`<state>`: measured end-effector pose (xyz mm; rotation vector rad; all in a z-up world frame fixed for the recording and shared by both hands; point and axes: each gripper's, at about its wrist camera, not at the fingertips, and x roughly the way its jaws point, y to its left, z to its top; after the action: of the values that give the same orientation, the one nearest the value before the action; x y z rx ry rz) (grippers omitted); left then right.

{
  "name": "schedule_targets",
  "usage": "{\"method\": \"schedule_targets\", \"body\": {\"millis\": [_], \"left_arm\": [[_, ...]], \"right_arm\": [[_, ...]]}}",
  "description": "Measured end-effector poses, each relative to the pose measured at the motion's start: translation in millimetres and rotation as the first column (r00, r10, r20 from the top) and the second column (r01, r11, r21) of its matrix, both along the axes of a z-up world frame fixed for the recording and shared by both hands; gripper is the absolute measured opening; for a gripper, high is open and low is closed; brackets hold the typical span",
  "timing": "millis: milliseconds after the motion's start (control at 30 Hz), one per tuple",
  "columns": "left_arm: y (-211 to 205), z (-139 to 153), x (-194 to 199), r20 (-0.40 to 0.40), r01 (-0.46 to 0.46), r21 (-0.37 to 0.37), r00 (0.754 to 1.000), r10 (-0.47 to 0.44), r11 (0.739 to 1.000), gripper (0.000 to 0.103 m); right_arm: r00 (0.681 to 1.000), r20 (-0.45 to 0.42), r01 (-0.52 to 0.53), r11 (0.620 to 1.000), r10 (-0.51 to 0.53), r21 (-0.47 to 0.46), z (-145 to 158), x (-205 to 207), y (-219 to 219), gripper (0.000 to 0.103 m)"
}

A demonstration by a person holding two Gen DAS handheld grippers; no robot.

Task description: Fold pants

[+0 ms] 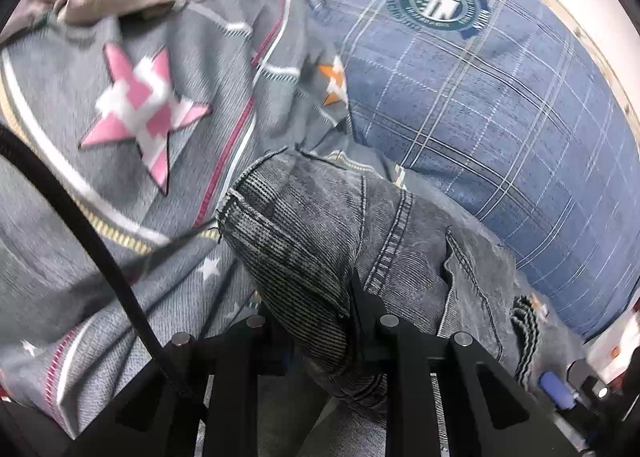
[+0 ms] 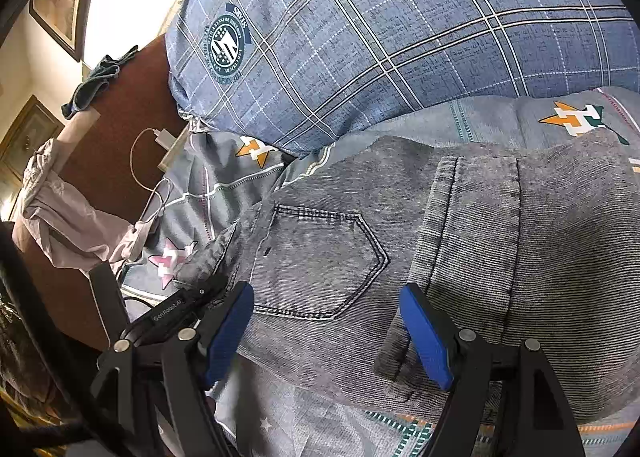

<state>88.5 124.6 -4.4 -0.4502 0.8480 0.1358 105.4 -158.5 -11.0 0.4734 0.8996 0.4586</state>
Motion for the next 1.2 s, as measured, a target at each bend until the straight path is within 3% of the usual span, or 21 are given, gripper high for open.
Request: {"method": "schedule_targets", "body": {"millis": [167,300,667,767,967,1100,1200], "left_arm": [[-27.5,33.9,-4.1,0.08,0.073,0.151,0.993,-0.085,0.986,0.021],[-49.6,56.6,-8.3,0.125,0.127,0.212,0.98,-0.156,0.969,0.021],[-133.0,95.2,-15.6,0.167,0.274,0.409,0.915,-0.367,0.87,0.021],[-167.8,97.6,-22.2,0.167,0.325,0.468,0.88,-0.444,0.822,0.021],[-251.0,80.5,-35.6,0.098,0.486,0.558,0.766,-0.635,0.672,0.021],[-296.3,48.6,-42.0,-0.012,0.594,0.584,0.688,-0.725,0.553,0.021],[-313.8,24.8,-48.7,-0.08,0.626,0.606,0.661,-0.746,0.49,0.021]], "right_arm": [[1.0,0.006,-0.005,1.0,0.005,0.008,11.7,0.6,-7.9,0.078],[0.999,0.007,-0.031,0.999,0.031,0.03,32.1,5.7,-23.5,0.078],[0.999,0.009,0.037,0.988,-0.039,0.149,37.5,5.2,-92.1,0.078],[0.996,0.01,0.089,0.982,-0.092,0.164,39.7,7.0,-114.7,0.078],[0.99,0.013,0.135,0.955,-0.144,0.263,47.7,7.5,-167.9,0.078],[0.994,-0.018,0.107,0.942,-0.107,0.319,38.9,15.0,-180.0,0.079],[0.994,-0.063,0.106,0.924,-0.089,0.366,23.7,22.1,-186.3,0.079]]}}
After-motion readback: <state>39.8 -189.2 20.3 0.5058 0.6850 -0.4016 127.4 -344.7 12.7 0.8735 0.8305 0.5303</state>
